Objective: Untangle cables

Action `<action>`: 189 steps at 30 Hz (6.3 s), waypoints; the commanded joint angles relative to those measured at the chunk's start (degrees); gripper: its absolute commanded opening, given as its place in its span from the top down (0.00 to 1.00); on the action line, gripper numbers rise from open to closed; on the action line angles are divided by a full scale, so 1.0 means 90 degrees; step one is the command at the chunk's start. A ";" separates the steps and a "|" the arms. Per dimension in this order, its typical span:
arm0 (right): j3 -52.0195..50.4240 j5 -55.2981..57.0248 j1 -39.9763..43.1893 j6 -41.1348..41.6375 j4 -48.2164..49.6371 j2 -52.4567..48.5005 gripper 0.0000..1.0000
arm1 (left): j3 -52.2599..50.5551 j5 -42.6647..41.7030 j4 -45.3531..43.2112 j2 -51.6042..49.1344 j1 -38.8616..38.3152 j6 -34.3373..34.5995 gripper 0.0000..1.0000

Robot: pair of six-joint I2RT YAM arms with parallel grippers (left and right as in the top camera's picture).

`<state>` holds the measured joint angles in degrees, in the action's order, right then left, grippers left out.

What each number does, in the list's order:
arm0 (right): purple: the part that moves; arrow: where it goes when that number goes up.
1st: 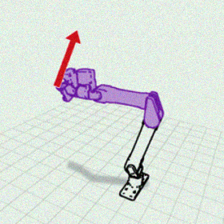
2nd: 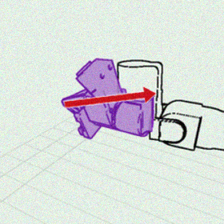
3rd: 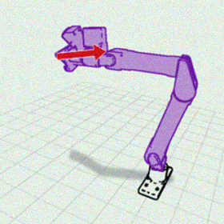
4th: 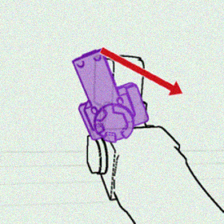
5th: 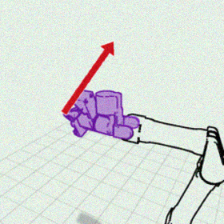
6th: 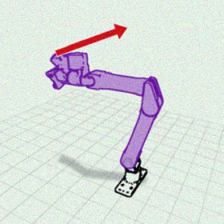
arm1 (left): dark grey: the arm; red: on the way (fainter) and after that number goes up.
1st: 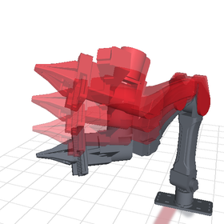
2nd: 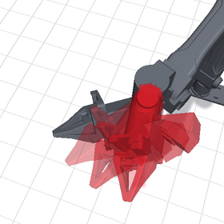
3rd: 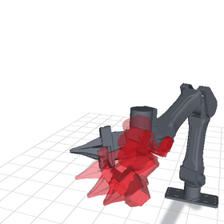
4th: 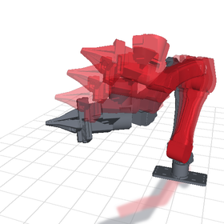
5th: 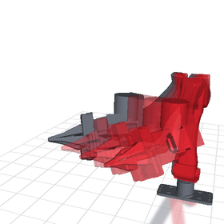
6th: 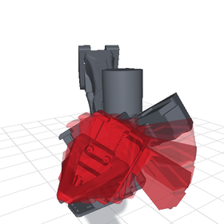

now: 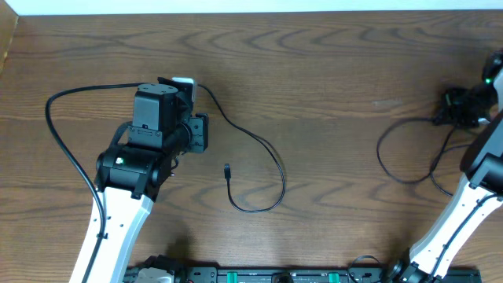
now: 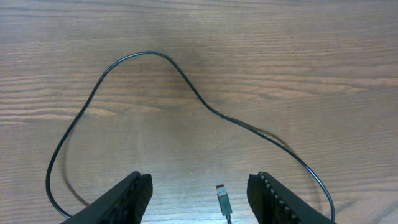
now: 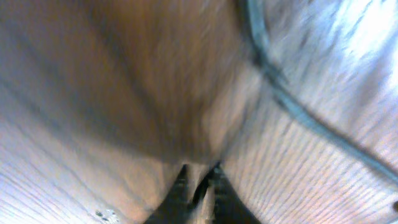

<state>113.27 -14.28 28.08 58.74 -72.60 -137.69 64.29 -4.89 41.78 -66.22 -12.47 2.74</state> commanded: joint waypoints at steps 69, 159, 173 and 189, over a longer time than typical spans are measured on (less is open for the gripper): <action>-0.0114 0.2108 0.0814 -0.4549 -0.0160 0.1214 0.01 | 0.0044 -0.0080 0.0114 0.0000 0.0015 -0.0041 0.44; 0.0148 0.1780 0.3211 -0.3230 0.1841 0.2290 0.99 | 0.0044 -0.0228 0.0352 0.0000 0.0015 -0.0041 0.44; 0.0151 0.1775 0.3184 -0.3674 0.1406 0.1214 0.08 | 0.0044 -0.0245 0.0345 0.0000 0.0015 -0.0041 0.44; 0.0155 -0.1909 0.1814 -0.5850 0.1319 0.1226 0.01 | 0.0044 -0.0243 0.0124 -0.0002 0.0015 -0.0039 0.44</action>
<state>114.65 -25.43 50.68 15.46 -60.20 -127.07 64.29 -6.35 43.03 -66.22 -12.47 2.74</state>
